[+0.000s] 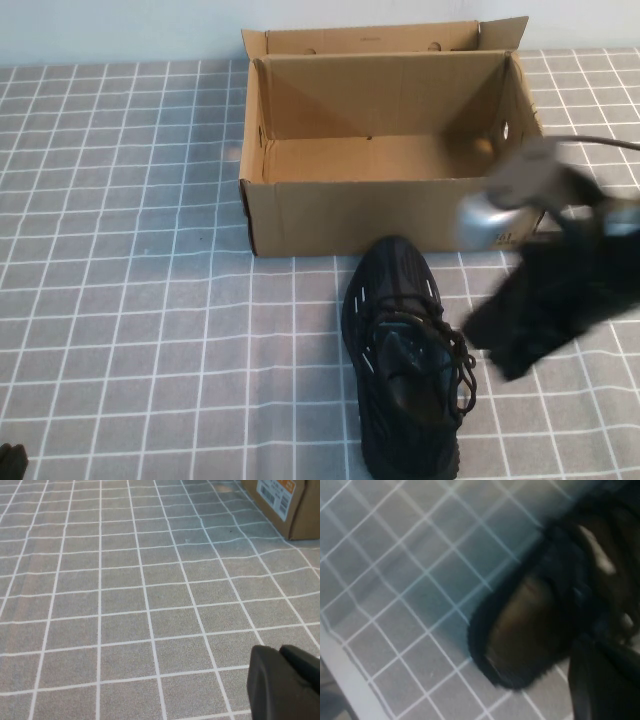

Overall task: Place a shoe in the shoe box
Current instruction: Pick up the shoe from the table

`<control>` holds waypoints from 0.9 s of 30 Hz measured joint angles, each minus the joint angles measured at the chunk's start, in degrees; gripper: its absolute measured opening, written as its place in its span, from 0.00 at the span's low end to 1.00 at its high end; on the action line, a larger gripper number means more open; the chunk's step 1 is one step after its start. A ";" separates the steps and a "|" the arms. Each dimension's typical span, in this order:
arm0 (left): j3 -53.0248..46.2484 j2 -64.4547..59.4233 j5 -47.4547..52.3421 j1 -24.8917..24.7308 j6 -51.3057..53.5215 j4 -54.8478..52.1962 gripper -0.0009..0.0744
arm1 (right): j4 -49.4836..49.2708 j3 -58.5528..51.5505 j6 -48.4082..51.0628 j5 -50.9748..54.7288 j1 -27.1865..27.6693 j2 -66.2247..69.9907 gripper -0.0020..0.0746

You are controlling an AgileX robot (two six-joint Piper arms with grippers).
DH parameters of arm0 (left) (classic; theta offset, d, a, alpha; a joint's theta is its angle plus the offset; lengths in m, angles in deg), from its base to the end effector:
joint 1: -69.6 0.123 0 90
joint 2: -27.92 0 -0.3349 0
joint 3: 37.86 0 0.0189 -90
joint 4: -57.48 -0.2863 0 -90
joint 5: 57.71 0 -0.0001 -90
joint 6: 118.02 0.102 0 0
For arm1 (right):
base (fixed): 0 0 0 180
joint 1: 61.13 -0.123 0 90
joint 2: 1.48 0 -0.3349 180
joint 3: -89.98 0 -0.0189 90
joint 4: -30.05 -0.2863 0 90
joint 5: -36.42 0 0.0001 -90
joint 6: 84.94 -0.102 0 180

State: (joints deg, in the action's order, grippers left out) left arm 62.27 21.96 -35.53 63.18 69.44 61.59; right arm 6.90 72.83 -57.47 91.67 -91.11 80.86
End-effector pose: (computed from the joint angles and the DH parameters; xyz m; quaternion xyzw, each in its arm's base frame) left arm 0.0474 -0.0081 0.1659 0.0789 0.8049 -0.0251 0.5876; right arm 0.2307 0.1712 0.3407 -0.3932 0.8746 0.1905 0.2101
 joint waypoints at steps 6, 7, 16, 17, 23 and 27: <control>0.00 0.00 0.00 0.00 0.00 0.00 0.01 | 3.52 10.13 2.52 1.89 -7.80 8.23 0.18; 0.00 0.00 0.00 0.00 0.00 0.00 0.01 | 4.11 11.33 3.13 2.21 -8.17 9.36 0.25; 0.00 0.00 0.00 0.00 0.00 0.00 0.01 | 14.50 13.41 11.40 0.06 -8.71 18.41 0.62; 0.00 0.00 0.00 0.00 0.00 0.00 0.01 | 15.60 13.41 11.50 -0.39 -8.71 19.25 0.62; 0.00 0.00 0.00 0.00 0.00 0.00 0.01 | 17.93 13.41 11.61 -4.62 -8.71 22.31 0.61; 0.00 0.00 0.00 0.00 0.00 0.00 0.01 | 18.94 13.41 11.61 -6.63 -8.71 23.61 0.59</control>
State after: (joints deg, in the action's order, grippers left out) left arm 62.27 21.96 -35.53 63.18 69.44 61.59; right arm 25.84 86.24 -45.86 85.05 -99.82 104.47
